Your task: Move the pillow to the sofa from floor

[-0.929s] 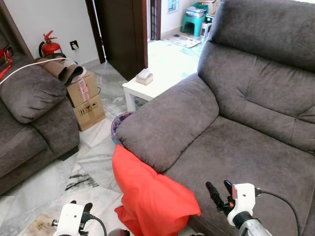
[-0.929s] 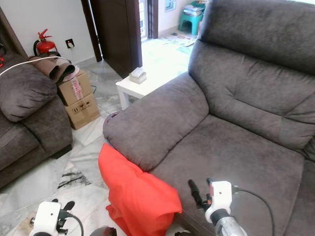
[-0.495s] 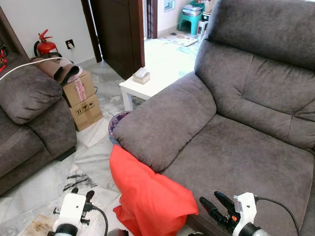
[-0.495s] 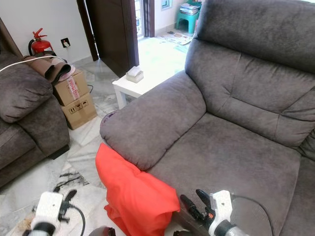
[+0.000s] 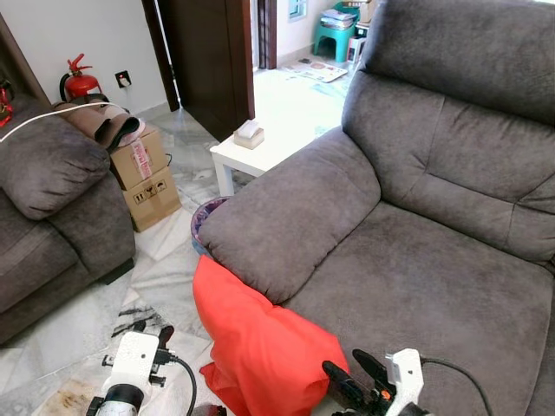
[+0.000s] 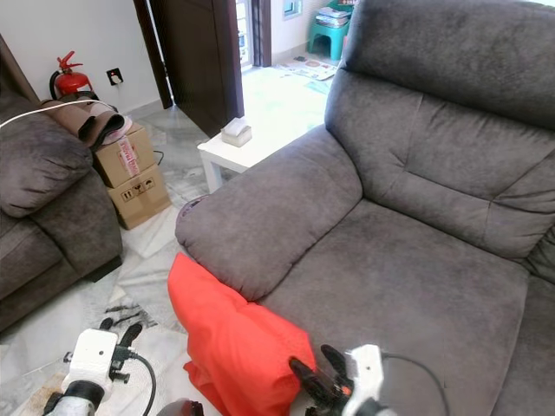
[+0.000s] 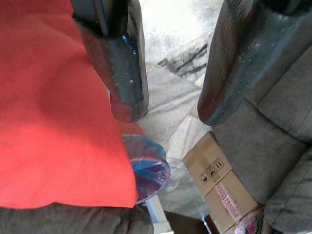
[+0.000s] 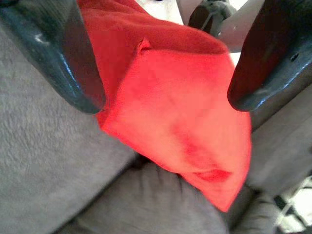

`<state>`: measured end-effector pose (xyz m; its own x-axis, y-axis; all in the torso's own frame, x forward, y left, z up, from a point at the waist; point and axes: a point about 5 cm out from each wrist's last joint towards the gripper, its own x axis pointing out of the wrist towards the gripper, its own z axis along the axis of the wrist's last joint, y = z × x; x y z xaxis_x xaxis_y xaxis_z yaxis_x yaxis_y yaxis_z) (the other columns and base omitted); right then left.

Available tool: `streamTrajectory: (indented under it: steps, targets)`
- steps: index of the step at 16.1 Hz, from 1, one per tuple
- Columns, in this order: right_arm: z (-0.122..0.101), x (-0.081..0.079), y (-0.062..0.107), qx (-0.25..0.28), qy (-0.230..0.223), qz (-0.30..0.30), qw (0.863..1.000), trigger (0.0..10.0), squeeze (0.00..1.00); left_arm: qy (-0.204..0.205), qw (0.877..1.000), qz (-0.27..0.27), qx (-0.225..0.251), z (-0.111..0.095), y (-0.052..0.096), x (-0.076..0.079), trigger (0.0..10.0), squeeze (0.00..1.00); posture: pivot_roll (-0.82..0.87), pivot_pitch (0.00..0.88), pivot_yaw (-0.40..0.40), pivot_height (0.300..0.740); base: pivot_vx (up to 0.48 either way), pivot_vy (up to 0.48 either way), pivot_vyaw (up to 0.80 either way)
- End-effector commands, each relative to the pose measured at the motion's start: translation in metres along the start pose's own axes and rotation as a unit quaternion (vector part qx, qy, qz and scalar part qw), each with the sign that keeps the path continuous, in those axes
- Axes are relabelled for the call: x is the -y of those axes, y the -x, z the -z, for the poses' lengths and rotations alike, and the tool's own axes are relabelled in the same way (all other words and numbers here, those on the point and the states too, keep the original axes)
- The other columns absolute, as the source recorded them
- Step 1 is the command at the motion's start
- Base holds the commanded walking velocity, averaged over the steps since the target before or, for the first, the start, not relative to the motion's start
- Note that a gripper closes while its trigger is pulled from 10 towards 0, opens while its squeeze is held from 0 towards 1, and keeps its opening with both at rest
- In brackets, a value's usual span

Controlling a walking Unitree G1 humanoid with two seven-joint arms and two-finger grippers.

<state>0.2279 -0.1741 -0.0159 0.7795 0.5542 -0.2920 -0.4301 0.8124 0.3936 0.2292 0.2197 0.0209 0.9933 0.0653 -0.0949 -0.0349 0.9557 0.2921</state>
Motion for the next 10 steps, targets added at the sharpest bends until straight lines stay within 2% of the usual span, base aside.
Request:
streamTrajectory:
  steps: [1,4,6,7,10]
  targets:
    - [0.002,-0.001,-0.004,0.010,-0.017,0.016,1.000,10.0,1.00,-0.009,1.000,0.004,0.002,-0.002,-0.004,0.000,10.0,0.00,0.02,0.097,0.025,0.626,0.000,0.000,0.00]
    - [0.003,-0.002,-0.011,0.012,-0.016,0.043,0.999,10.0,1.00,-0.008,1.000,-0.002,0.026,-0.015,-0.017,-0.001,10.0,0.00,0.03,0.103,0.017,0.626,0.000,0.000,0.00]
    - [-0.004,0.001,-0.014,0.031,-0.017,0.076,0.996,10.0,1.00,-0.003,0.999,-0.006,0.042,-0.024,-0.023,-0.003,10.0,0.00,0.03,0.111,0.018,0.626,0.000,0.000,0.00]
    - [-0.012,0.007,-0.017,0.046,-0.013,0.108,0.993,10.0,1.00,0.004,0.998,-0.008,0.064,-0.038,-0.031,-0.006,10.0,0.00,0.04,0.122,0.022,0.626,0.000,0.000,0.00]
    - [-0.014,0.006,-0.018,0.049,-0.012,0.109,0.993,10.0,1.00,0.012,0.997,-0.014,0.068,-0.041,-0.033,-0.008,10.0,0.00,0.04,0.128,0.026,0.626,0.000,0.000,0.00]
